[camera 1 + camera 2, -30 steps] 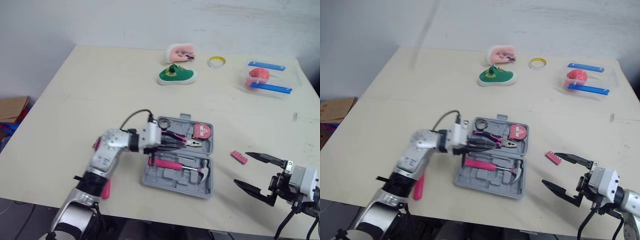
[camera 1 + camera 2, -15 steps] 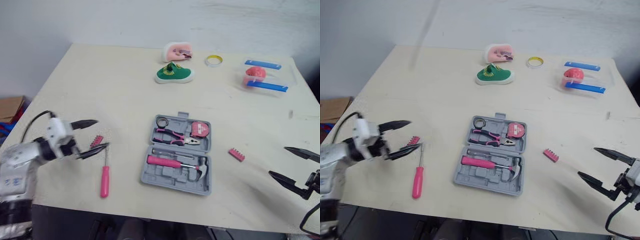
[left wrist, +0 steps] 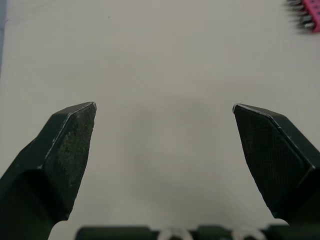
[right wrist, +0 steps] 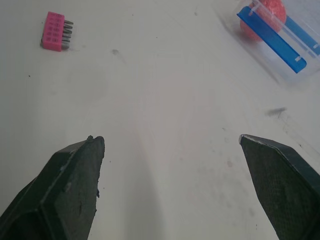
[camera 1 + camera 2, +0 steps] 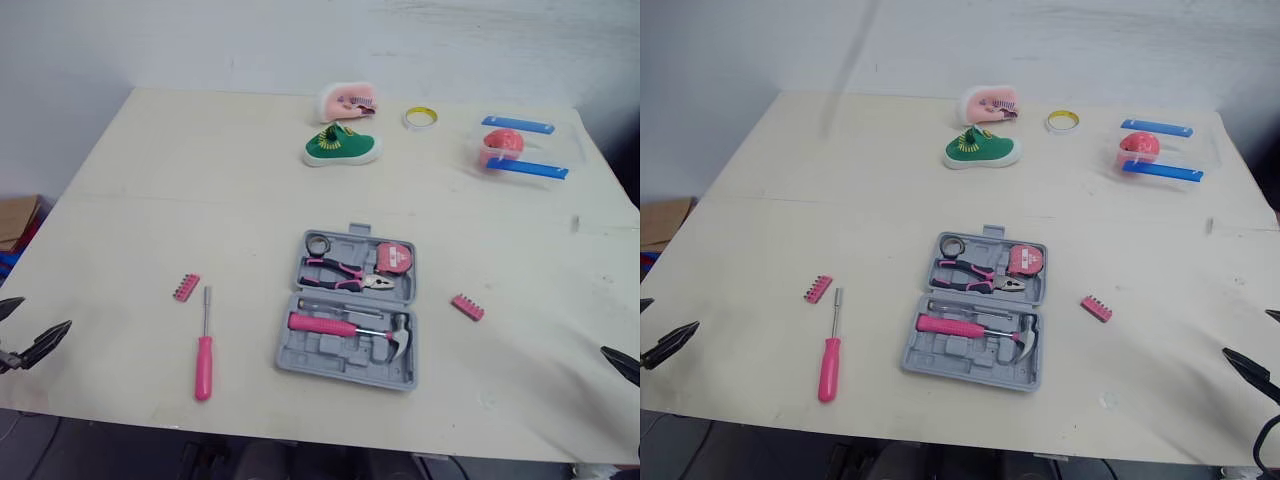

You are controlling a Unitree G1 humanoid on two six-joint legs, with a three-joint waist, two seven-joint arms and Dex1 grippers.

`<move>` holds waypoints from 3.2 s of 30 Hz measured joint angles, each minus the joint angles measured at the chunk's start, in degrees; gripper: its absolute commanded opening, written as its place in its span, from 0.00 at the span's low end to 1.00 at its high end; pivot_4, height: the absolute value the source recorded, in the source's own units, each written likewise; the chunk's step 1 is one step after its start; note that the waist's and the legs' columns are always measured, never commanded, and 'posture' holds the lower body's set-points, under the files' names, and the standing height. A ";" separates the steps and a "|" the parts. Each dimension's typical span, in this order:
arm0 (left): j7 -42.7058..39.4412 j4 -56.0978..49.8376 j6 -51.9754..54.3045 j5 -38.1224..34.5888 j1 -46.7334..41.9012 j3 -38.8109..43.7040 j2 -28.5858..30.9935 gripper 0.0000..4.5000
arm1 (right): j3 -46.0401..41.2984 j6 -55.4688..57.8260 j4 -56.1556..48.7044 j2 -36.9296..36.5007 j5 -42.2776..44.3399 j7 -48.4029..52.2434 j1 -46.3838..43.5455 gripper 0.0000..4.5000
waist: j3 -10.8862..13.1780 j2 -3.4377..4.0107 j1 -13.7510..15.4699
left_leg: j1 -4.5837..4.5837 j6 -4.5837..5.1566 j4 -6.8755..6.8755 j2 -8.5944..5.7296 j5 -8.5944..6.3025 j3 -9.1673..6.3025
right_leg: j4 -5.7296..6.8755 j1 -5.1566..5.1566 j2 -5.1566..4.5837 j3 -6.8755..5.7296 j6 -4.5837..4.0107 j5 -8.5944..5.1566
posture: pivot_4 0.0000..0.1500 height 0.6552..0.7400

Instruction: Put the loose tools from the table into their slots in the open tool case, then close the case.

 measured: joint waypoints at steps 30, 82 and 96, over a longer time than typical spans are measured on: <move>24.20 -37.80 32.94 -1.05 -6.75 -21.76 -17.98 0.99 | 22.13 21.59 -51.16 17.14 7.43 -8.45 -5.34 1.00 | 0.00 0.01 0.62 | -0.18 -0.36 0.42 0.00 0.23 -0.12 | 0.45 -0.01 0.10 -0.07 0.01 0.01 | 1.00 1.00; -11.81 -46.63 25.73 -7.29 -23.26 -37.63 1.34 0.16 | 19.89 18.60 -53.02 14.16 6.96 -4.55 0.69 1.00 | 0.21 0.01 1.09 | -0.20 -0.44 0.60 0.01 0.27 -0.23 | 0.46 0.02 0.19 -0.08 0.00 0.00 | 1.00 1.00; -8.01 -53.47 39.08 7.72 -34.79 -58.31 -0.05 0.16 | 19.85 19.32 -56.71 14.23 6.17 -6.84 4.94 1.00 | 0.27 0.04 0.74 | -0.22 -0.40 0.64 0.01 0.25 -0.18 | 0.49 0.01 0.24 -0.01 0.00 0.00 | 1.00 1.00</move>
